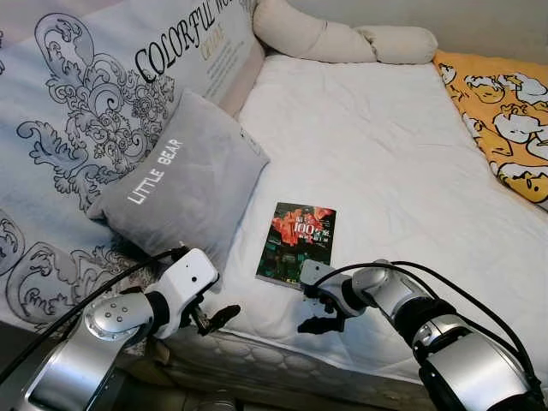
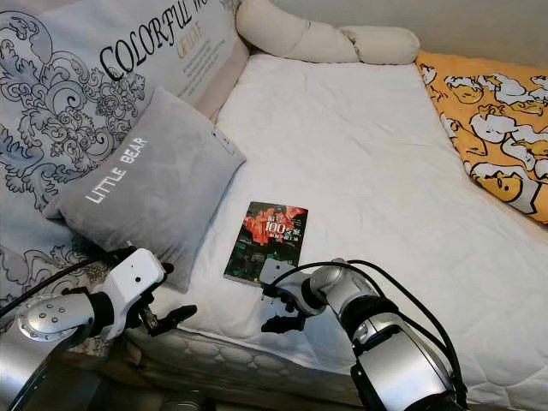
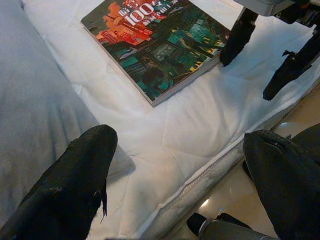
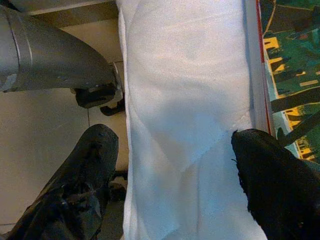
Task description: Clean up the room
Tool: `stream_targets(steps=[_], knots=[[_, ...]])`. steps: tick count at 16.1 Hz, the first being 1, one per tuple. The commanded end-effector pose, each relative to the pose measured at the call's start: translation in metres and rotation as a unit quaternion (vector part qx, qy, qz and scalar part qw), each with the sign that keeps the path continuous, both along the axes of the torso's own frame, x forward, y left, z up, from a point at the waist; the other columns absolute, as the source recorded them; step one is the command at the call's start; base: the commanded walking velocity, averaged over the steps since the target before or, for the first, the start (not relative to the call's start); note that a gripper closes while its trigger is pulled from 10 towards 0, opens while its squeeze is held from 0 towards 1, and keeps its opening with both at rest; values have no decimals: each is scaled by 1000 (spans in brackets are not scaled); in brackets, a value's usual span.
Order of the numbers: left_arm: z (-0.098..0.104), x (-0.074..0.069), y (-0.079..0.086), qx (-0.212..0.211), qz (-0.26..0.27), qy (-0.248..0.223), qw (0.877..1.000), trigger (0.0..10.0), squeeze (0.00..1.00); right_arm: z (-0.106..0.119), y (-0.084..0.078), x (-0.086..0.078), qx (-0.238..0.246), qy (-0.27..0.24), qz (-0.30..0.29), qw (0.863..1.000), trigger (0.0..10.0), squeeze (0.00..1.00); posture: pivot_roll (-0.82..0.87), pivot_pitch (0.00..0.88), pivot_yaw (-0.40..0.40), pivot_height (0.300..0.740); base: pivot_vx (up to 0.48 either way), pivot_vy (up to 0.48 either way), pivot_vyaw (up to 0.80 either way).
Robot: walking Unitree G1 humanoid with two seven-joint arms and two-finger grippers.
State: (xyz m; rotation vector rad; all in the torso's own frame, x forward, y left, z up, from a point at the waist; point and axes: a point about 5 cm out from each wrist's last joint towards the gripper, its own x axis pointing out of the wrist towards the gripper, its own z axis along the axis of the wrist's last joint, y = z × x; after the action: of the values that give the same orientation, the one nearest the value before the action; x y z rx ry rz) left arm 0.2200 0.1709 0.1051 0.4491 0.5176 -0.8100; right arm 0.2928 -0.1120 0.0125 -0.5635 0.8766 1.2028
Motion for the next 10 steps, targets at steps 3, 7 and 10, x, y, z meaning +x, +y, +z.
stream_targets(steps=[3,7,10], knots=[[0,3,2,11,-4,1,1000,10000,776,6,-5,8,-21,-25,0,999,10000,0,226,0,12,740,0,0,0],[0,5,1,11,-5,-2,1000,10000,780,11,-8,11,-9,-30,7,999,10000,0,226,0,10,740,0,0,0],[4,5,-1,-12,7,-15,1000,10000,780,32,-15,13,79,-32,27,996,10000,0,229,0,-7,740,0,0,0]])
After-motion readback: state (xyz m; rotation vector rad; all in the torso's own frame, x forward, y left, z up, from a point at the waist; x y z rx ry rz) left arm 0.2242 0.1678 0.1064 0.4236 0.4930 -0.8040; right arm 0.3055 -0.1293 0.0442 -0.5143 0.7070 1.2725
